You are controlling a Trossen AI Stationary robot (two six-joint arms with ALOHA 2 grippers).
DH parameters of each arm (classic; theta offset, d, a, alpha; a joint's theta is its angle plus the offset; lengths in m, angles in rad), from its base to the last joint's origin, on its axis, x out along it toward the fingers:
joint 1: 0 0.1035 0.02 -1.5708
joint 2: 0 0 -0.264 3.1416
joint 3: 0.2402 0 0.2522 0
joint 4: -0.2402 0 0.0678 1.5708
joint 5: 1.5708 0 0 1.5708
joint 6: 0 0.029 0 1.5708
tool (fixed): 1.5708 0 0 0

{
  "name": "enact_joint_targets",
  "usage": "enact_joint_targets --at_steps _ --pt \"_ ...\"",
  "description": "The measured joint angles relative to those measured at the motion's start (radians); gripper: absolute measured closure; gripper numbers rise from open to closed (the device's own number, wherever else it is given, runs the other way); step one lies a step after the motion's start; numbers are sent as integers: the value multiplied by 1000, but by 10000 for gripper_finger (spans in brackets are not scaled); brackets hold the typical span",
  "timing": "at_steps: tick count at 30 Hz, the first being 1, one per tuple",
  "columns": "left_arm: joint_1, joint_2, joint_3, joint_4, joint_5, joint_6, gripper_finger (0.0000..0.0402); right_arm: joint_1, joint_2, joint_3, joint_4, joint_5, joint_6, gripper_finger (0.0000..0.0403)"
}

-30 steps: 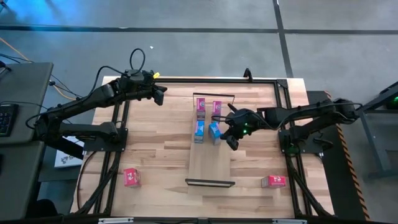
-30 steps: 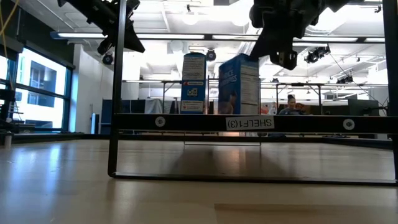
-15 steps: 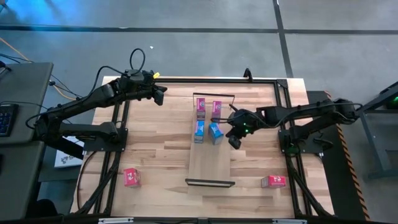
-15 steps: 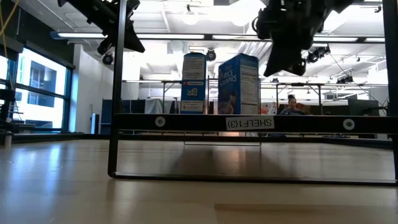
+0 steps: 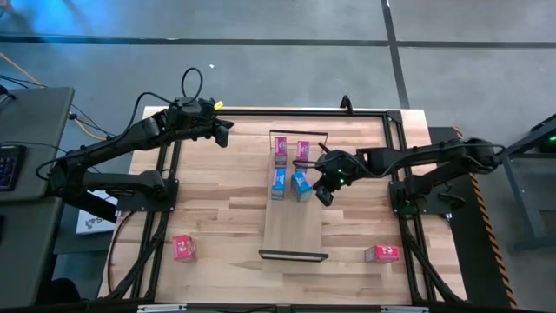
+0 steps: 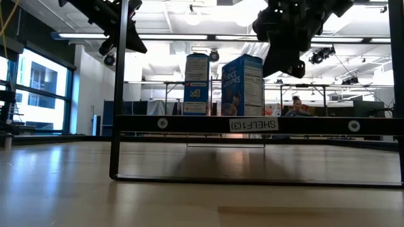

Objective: Stack cereal on shelf
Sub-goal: Put the blue cereal box on the shelf aligned with the other blue cereal box, then put the right red cereal box on the shelf

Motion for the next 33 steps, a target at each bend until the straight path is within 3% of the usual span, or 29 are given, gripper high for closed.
enact_joint_targets --at_steps 23,33 --pt "0 0 0 0 0 17 401 23 57 0 122 -81 49 403" --pt "0 0 0 1 19 18 401 23 -26 0 -105 -100 -29 403"
